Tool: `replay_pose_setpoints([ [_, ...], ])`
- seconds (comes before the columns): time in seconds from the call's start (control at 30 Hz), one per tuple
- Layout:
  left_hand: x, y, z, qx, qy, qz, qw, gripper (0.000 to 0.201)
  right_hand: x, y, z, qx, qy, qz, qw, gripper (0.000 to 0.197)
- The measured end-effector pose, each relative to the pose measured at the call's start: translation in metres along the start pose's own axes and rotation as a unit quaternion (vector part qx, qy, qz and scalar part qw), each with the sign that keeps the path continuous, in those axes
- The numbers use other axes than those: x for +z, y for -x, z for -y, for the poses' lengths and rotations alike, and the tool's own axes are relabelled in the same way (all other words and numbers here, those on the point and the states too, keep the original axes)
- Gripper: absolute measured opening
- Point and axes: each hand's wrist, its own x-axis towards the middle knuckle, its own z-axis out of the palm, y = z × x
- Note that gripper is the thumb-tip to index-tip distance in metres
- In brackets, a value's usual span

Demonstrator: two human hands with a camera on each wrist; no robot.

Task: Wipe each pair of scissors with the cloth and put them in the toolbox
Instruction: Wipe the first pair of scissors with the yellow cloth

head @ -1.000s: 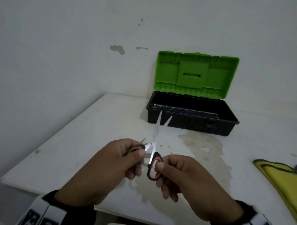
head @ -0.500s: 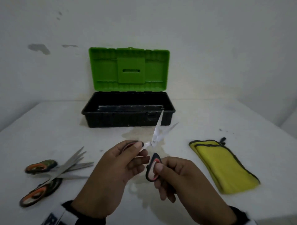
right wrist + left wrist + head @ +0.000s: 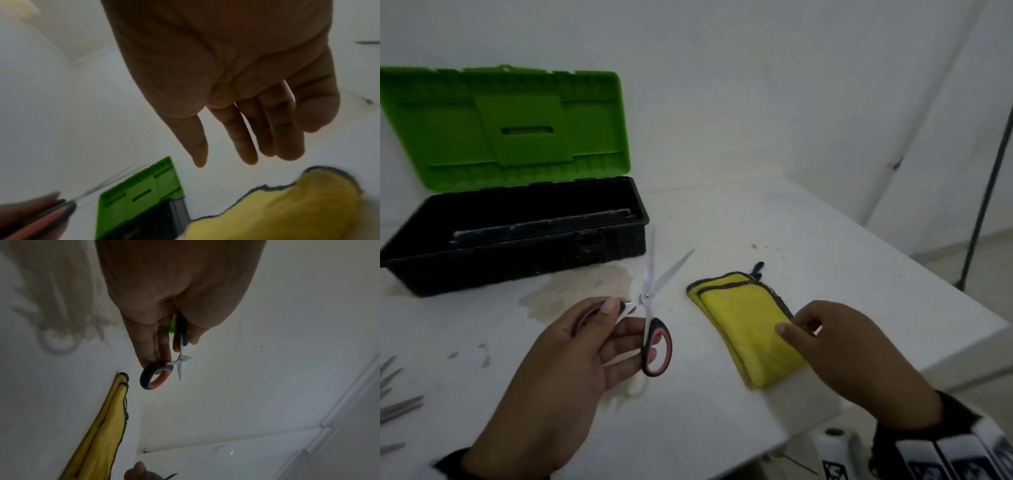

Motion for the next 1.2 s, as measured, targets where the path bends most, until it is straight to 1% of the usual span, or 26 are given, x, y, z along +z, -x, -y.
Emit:
replay_pose_setpoints([
  [0.07, 0.005, -0.003, 0.006, -0.007, -0.001, 0.005, 1.000, 0.027, 0.000, -0.006, -0.019, 0.026, 0.076, 0.008, 0.997, 0.042],
  [0.1, 0.008, -0.004, 0.008, -0.010, -0.001, 0.007, 1.000, 0.025, 0.001, -0.009, -0.025, 0.033, 0.108, 0.023, 0.993, 0.045],
  [0.13, 0.010, -0.006, 0.011, -0.012, 0.000, 0.009, 1.000, 0.024, 0.002, -0.011, -0.029, 0.033, 0.133, 0.044, 0.990, 0.044],
  [0.17, 0.012, -0.007, 0.012, -0.014, 0.000, 0.010, 1.000, 0.023, 0.004, -0.012, -0.032, 0.027, 0.151, 0.064, 0.986, 0.038],
  [0.23, 0.014, -0.008, 0.013, -0.014, 0.001, 0.010, 1.000, 0.023, 0.006, -0.015, -0.032, 0.011, 0.151, 0.084, 0.985, 0.023],
  [0.3, 0.015, -0.009, 0.013, -0.010, -0.002, 0.010, 1.000, 0.023, 0.005, -0.016, -0.029, 0.000, 0.127, 0.074, 0.989, 0.008],
  [0.33, 0.014, -0.009, 0.012, -0.007, -0.003, 0.009, 1.000, 0.024, 0.004, -0.017, -0.026, -0.010, 0.115, 0.062, 0.991, 0.005],
  [0.4, 0.011, -0.009, 0.010, 0.000, -0.005, 0.006, 1.000, 0.024, 0.001, -0.019, -0.021, -0.033, 0.078, 0.030, 0.996, 0.020],
  [0.43, 0.009, -0.008, 0.008, 0.004, -0.004, 0.004, 1.000, 0.024, -0.001, -0.019, -0.017, -0.047, 0.051, 0.011, 0.998, 0.022],
  [0.53, 0.000, -0.008, 0.001, 0.015, 0.007, -0.004, 1.000, 0.024, -0.002, -0.019, 0.002, -0.115, -0.055, -0.048, 0.991, 0.016],
  [0.6, -0.007, -0.007, -0.005, 0.026, 0.011, -0.007, 1.000, 0.023, 0.001, -0.020, 0.018, -0.158, -0.141, -0.073, 0.975, 0.014],
  [0.67, -0.015, -0.005, -0.011, 0.041, 0.015, -0.014, 0.999, 0.021, 0.007, -0.022, 0.033, -0.181, -0.233, -0.082, 0.952, 0.016],
  [0.77, -0.029, -0.002, -0.020, 0.064, 0.026, -0.031, 0.997, 0.021, 0.016, -0.024, 0.060, -0.190, -0.375, -0.060, 0.905, 0.025],
  [0.8, -0.034, 0.000, -0.023, 0.070, 0.030, -0.037, 0.996, 0.021, 0.019, -0.024, 0.070, -0.194, -0.411, -0.052, 0.889, 0.025],
  [0.83, -0.040, 0.001, -0.026, 0.075, 0.034, -0.042, 0.996, 0.022, 0.022, -0.024, 0.080, -0.200, -0.437, -0.046, 0.876, 0.021],
  [0.9, -0.050, 0.004, -0.031, 0.085, 0.043, -0.049, 0.994, 0.024, 0.029, -0.024, 0.102, -0.214, -0.469, -0.034, 0.856, 0.014],
  [0.93, -0.055, 0.006, -0.033, 0.089, 0.047, -0.051, 0.994, 0.024, 0.033, -0.023, 0.112, -0.222, -0.471, -0.034, 0.853, 0.015],
  [1.0, -0.064, 0.010, -0.037, 0.094, 0.049, -0.055, 0.993, 0.028, 0.041, -0.023, 0.131, -0.244, -0.449, -0.041, 0.859, 0.014],
  [1.07, -0.072, 0.014, -0.040, 0.097, 0.047, -0.060, 0.992, 0.029, 0.050, -0.020, 0.148, -0.268, -0.426, -0.031, 0.863, 0.011],
  [1.2, -0.084, 0.022, -0.044, 0.099, 0.041, -0.073, 0.992, 0.031, 0.066, -0.010, 0.176, -0.307, -0.402, -0.005, 0.862, 0.020],
])
